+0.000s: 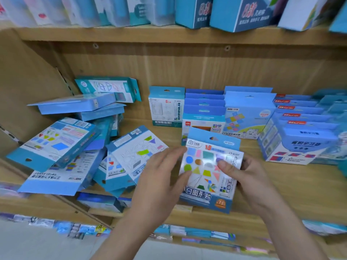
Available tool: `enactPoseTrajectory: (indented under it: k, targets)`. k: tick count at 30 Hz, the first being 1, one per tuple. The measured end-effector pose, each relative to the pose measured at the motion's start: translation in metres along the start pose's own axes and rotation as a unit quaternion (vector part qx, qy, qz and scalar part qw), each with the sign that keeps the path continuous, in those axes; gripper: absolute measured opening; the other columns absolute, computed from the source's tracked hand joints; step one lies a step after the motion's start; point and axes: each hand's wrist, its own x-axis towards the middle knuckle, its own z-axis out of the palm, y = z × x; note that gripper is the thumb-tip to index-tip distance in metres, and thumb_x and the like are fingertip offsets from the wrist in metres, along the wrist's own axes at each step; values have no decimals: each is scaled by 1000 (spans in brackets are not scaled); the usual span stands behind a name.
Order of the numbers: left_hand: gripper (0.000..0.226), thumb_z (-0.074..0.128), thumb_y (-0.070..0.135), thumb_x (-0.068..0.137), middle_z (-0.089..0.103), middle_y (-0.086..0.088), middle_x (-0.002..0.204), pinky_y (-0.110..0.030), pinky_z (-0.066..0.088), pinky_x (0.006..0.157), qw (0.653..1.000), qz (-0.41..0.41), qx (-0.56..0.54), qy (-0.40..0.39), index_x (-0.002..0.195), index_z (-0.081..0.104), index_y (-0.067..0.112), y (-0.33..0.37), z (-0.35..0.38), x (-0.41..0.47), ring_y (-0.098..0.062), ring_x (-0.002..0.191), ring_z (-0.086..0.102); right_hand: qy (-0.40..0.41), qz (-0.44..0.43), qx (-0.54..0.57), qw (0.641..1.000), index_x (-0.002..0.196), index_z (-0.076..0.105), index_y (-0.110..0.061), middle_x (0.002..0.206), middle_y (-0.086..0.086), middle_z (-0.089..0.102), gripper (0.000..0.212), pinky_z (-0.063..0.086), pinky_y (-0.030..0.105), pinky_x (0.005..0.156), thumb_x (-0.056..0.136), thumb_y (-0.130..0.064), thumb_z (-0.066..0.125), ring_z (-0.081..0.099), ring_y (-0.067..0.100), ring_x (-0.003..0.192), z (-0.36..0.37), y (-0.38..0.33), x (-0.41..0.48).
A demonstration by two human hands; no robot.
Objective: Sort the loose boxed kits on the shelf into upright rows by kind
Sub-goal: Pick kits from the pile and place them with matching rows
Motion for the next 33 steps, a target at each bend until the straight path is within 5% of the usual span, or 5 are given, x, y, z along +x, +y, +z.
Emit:
enactPoseTrajectory:
  k: [6, 12, 20, 27, 33]
  targets:
    - [49, 65, 34, 86, 59, 18, 118, -20, 44, 84, 1000, 1, 13, -21, 129, 42, 42, -10, -4, -5, 1, 108, 48, 25, 6, 9, 1000, 102, 66, -12, 99, 9, 74, 85, 57, 40, 75, 32, -53, 91, 71, 28, 91, 6, -1, -1]
    - [76, 81, 33, 63, 58, 2, 129, -40, 46, 94, 968, 38, 244, -40, 130, 46, 24, -38, -7, -8, -19, 120, 45, 90, -5, 33, 995, 105, 63, -13, 98, 6, 74, 52, 58, 39, 73, 59, -30, 81, 71, 26, 91, 5, 0, -5]
    - [58, 63, -11, 66, 64, -9, 122, -40, 48, 96, 953, 117, 276, 43, 120, 63, 7, -70, -18, -6, -29, 111, 62, 143, -13, 15, 990, 100, 63, -20, 92, -3, 75, 36, 58, 30, 64, 66, -19, 73, 72, 17, 84, 0, 2, -10]
    - [31, 51, 7, 87, 66, 4, 78, -8, 37, 56, 975, 96, 110, 170, 112, 67, 15, -42, -68, 27, -7, 65, 49, 170, -9, -9, 985, 102, 63, -21, 91, -4, 75, 30, 54, 30, 65, 75, -13, 73, 72, 12, 81, -1, 5, -17]
    - [22, 57, 21, 93, 71, 11, 72, -22, 50, 52, 945, -135, -261, 145, 87, 69, 39, -14, -71, 41, -5, 61, 64, 191, -23, -9, 981, 100, 62, -21, 87, -5, 75, 28, 56, 22, 55, 76, -10, 72, 71, 8, 76, -10, 4, -23]
